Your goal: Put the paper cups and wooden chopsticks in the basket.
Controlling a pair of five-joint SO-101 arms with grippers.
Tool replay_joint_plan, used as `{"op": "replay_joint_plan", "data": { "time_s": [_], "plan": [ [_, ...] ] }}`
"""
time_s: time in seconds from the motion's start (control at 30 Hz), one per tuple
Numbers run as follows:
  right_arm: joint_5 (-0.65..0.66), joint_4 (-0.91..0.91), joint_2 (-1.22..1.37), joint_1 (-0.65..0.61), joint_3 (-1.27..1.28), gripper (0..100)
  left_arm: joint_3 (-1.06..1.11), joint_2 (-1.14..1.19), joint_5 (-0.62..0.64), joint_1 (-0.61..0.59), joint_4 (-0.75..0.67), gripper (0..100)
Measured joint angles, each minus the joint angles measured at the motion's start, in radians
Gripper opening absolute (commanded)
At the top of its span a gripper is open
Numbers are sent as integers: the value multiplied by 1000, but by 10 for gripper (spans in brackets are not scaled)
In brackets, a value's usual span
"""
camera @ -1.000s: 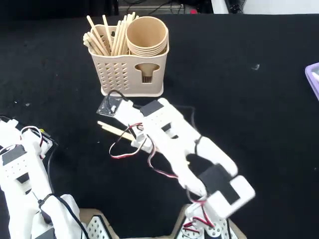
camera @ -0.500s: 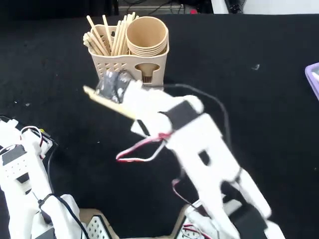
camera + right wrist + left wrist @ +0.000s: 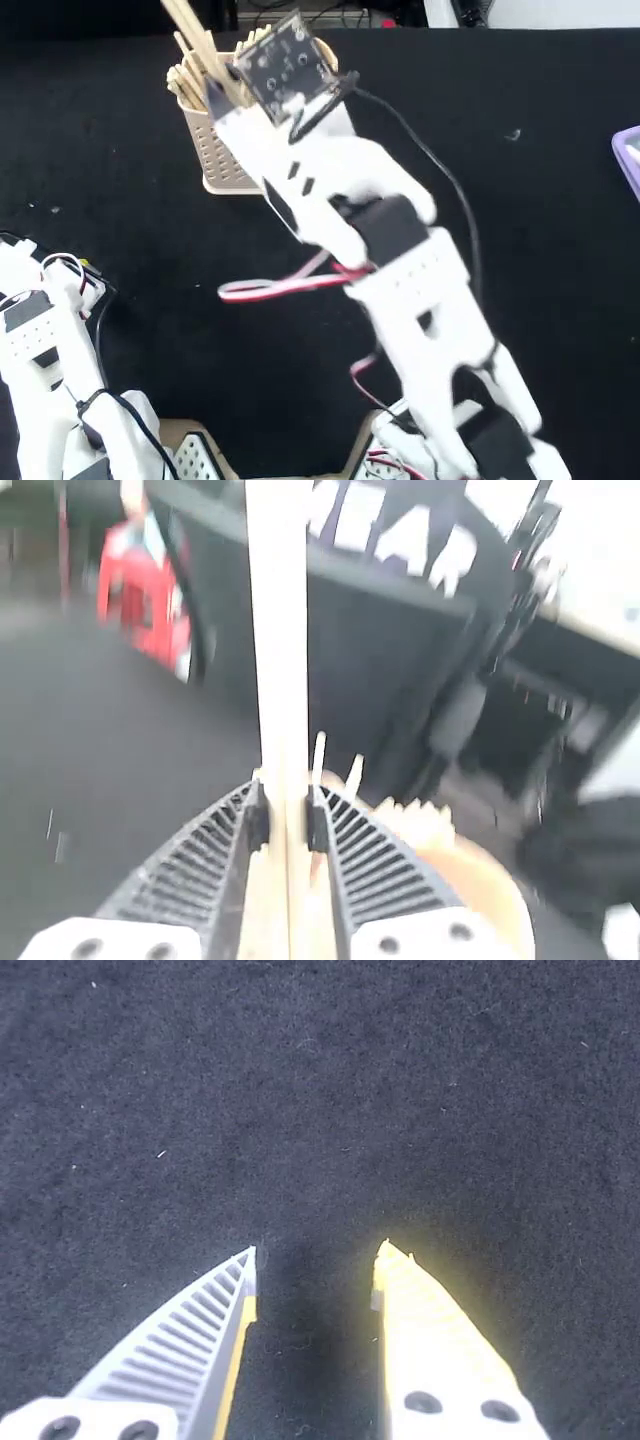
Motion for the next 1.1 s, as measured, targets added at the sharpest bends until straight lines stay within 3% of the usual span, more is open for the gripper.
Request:
{"op": "replay_joint_plan", "data": {
  "time_s": [0.17,0.3,0.83,1.0,1.1],
  "plan": [
    [-9,-321,176,0,-3,11,0,0,0,0,0,191],
    [-12,-456,315,2,-51,11,0,0,0,0,0,191],
    [-17,-488,537,26,-144,18,0,0,0,0,0,191],
    [-17,-473,540,26,-115,191,0,0,0,0,0,191],
    [-28,-405,540,25,-115,175,0,0,0,0,0,191]
  ]
}}
